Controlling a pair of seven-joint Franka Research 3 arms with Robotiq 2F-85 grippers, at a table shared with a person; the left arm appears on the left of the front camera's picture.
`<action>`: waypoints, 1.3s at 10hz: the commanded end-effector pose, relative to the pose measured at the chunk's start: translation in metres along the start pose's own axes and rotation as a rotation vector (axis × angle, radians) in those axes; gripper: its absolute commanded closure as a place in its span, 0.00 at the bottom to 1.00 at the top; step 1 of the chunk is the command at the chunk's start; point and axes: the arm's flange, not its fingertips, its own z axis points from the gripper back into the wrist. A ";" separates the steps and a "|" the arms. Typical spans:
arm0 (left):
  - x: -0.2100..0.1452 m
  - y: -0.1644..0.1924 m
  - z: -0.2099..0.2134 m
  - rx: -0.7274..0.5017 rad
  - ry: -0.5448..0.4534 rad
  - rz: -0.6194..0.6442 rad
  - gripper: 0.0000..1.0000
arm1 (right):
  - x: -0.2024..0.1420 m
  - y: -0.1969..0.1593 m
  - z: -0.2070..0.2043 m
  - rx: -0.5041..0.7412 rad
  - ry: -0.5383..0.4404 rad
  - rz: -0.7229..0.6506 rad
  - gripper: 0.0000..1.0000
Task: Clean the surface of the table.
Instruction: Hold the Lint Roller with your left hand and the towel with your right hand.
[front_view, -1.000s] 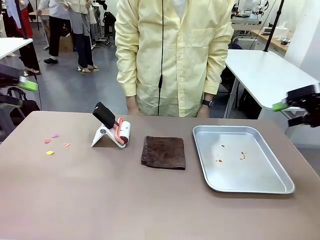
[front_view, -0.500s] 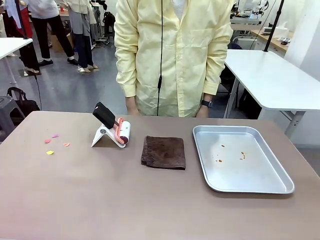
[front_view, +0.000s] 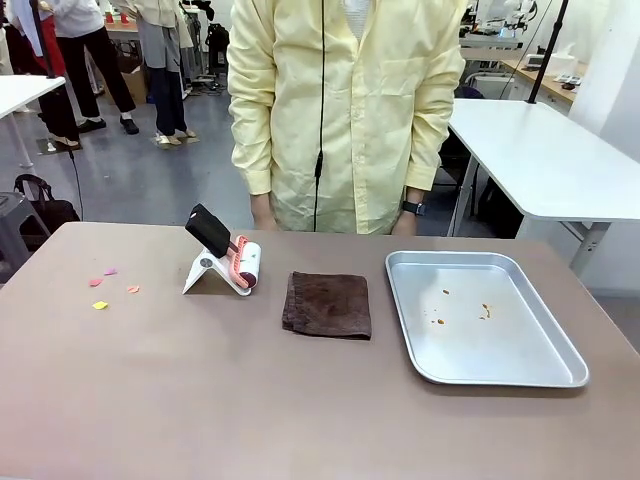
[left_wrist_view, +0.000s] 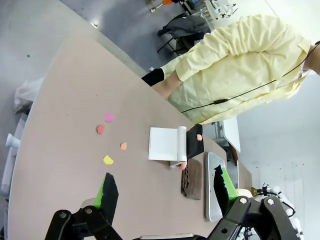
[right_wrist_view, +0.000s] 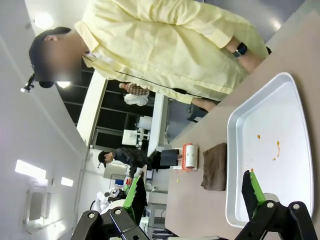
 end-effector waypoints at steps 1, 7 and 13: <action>0.003 0.003 0.004 -0.021 -0.014 -0.001 0.00 | 0.001 0.002 0.002 0.015 -0.019 0.010 0.00; 0.021 -0.076 -0.045 0.049 0.169 -0.220 0.00 | 0.007 0.053 -0.057 -0.172 0.133 0.182 0.00; -0.005 -0.183 -0.212 0.189 0.531 -0.407 0.00 | -0.054 0.153 -0.280 -0.328 0.558 0.509 0.00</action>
